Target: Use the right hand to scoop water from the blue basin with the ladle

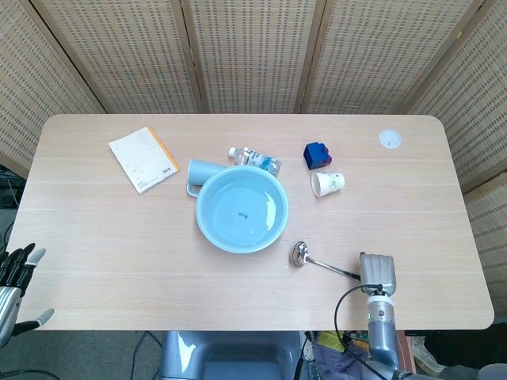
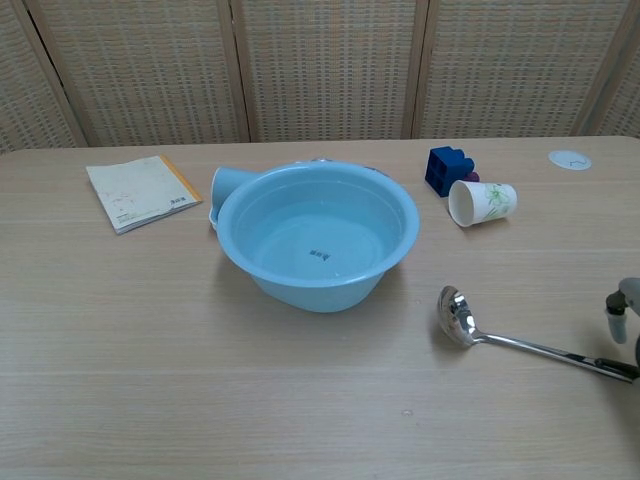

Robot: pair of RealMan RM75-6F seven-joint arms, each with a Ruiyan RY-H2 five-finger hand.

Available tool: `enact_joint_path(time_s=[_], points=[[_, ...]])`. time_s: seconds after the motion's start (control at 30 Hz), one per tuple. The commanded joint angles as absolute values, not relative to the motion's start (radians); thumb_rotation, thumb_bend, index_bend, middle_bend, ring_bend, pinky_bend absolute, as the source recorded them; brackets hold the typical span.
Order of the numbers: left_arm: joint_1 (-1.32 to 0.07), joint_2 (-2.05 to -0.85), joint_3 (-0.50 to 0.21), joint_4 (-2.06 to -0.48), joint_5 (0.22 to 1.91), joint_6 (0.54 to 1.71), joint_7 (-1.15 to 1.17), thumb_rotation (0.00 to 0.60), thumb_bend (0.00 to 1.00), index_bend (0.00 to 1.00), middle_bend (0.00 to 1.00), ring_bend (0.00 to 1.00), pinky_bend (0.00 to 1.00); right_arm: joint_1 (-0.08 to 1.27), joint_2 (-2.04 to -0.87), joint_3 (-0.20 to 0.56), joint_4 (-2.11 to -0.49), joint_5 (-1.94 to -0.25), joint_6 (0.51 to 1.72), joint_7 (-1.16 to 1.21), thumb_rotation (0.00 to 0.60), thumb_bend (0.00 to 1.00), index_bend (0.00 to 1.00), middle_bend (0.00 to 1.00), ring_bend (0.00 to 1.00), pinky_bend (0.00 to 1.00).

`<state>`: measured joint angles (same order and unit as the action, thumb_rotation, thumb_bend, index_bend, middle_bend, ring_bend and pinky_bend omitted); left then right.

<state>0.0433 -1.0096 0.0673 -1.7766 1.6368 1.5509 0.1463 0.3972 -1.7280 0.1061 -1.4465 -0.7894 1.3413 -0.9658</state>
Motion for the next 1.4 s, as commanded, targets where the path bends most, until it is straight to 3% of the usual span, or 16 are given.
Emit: enact_joint_path(time_s=[0.03, 0.73, 1.4], points=[[0.042, -1.011, 0.067, -1.777, 1.635, 1.548, 0.149, 0.600, 0.00, 0.00, 0.00, 0.00, 0.00, 0.407, -1.739, 0.118, -1.427, -0.793, 1.331, -0.957, 0.600, 0.22, 0.45, 1.00, 0.97, 1.00], [0.039, -1.014, 0.065, -1.776, 1.623, 1.544, 0.154, 0.600, 0.00, 0.00, 0.00, 0.00, 0.00, 0.426, -1.712, 0.134, -1.478, -0.735, 1.281, -0.951, 0.600, 0.33, 0.47, 1.00, 0.97, 1.00], [0.038, -1.013, 0.063, -1.775, 1.618, 1.545, 0.152, 0.600, 0.00, 0.00, 0.00, 0.00, 0.00, 0.445, -1.712, 0.129, -1.478, -0.689, 1.263, -0.959, 0.600, 0.33, 0.47, 1.00, 0.97, 1.00]])
